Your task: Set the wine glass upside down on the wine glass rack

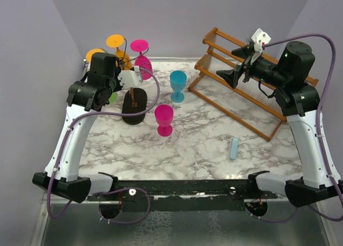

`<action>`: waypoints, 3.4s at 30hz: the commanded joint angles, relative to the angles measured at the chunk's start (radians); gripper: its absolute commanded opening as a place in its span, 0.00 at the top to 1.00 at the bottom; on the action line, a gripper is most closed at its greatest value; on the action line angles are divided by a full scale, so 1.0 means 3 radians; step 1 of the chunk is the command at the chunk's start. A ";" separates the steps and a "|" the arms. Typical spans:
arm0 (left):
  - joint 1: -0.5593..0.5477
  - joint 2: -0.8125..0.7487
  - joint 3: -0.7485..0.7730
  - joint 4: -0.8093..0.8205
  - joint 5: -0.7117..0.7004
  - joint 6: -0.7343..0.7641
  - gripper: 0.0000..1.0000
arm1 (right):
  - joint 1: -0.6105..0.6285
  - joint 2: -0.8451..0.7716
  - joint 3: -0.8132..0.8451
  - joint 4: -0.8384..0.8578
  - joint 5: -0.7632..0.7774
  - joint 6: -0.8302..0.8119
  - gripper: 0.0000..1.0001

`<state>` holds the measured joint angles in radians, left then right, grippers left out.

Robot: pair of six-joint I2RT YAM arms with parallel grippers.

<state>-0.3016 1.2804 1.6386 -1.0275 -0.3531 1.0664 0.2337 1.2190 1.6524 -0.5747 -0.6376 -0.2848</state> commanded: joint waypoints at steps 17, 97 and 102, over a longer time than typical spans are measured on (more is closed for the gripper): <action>-0.0005 0.0158 0.1065 0.0596 0.0371 -0.1500 0.10 | -0.0017 0.0227 -0.0006 0.0014 -0.0429 -0.0004 0.15; 0.0070 0.1008 0.1836 0.0662 0.0545 -0.2183 0.01 | 0.1249 0.1127 0.0068 -0.0497 0.0766 -0.0365 0.99; 0.0071 0.1063 0.1973 0.0604 0.0938 -0.2316 0.01 | 0.0990 0.0998 0.0365 -0.0639 0.0366 -0.0262 0.99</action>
<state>-0.2829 1.5826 2.1807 -0.8429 -0.1936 0.4217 0.5762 1.5696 1.6760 -0.7349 -0.3893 -0.3885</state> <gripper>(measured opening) 0.991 0.020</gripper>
